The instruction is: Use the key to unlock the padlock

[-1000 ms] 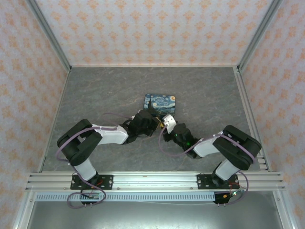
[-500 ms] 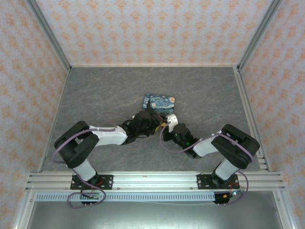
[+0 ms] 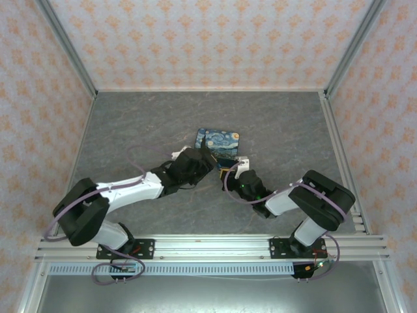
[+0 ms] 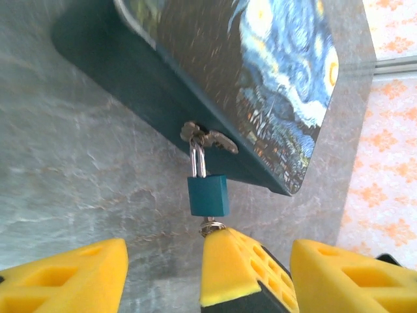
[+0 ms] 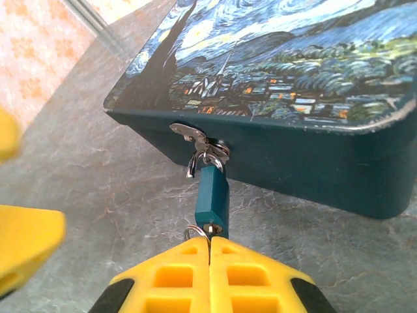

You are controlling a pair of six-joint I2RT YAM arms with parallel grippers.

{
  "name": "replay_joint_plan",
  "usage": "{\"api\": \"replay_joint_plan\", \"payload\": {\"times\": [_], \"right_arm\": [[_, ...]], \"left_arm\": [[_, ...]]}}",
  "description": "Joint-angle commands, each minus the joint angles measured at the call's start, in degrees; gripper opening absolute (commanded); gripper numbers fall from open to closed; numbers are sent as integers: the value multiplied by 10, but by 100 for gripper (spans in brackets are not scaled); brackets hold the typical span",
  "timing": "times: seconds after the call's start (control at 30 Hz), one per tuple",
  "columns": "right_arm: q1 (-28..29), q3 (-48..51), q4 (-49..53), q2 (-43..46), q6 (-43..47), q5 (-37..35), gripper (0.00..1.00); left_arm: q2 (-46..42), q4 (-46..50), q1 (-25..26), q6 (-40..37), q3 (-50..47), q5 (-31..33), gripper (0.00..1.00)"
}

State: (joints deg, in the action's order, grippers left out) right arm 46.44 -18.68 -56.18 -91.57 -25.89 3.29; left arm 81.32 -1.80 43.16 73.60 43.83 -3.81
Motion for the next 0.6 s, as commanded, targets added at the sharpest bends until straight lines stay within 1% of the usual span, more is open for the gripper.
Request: {"api": "replay_joint_plan", "payload": {"times": [0.0,0.13,0.23,0.33,0.5,0.57], "right_arm": [[-2,7,-15,11,-105,8,0],[-2,-3,24,14,-188,3,0],[-2,-12,48,9,-234,13,0],[-3,-8,36,2,-276,15,0],[-6,-17,50,-2,-309,24,0],[-9,-20,55,-4,-318,31,1]], "left_arm": [[-44,113,3,-72,25,89,69],[-74,158,3,-103,35,124,71],[-83,172,3,-116,39,131,72],[-84,180,3,-122,45,132,72],[-80,181,3,-125,48,127,73],[-76,183,3,-128,52,123,75]]}}
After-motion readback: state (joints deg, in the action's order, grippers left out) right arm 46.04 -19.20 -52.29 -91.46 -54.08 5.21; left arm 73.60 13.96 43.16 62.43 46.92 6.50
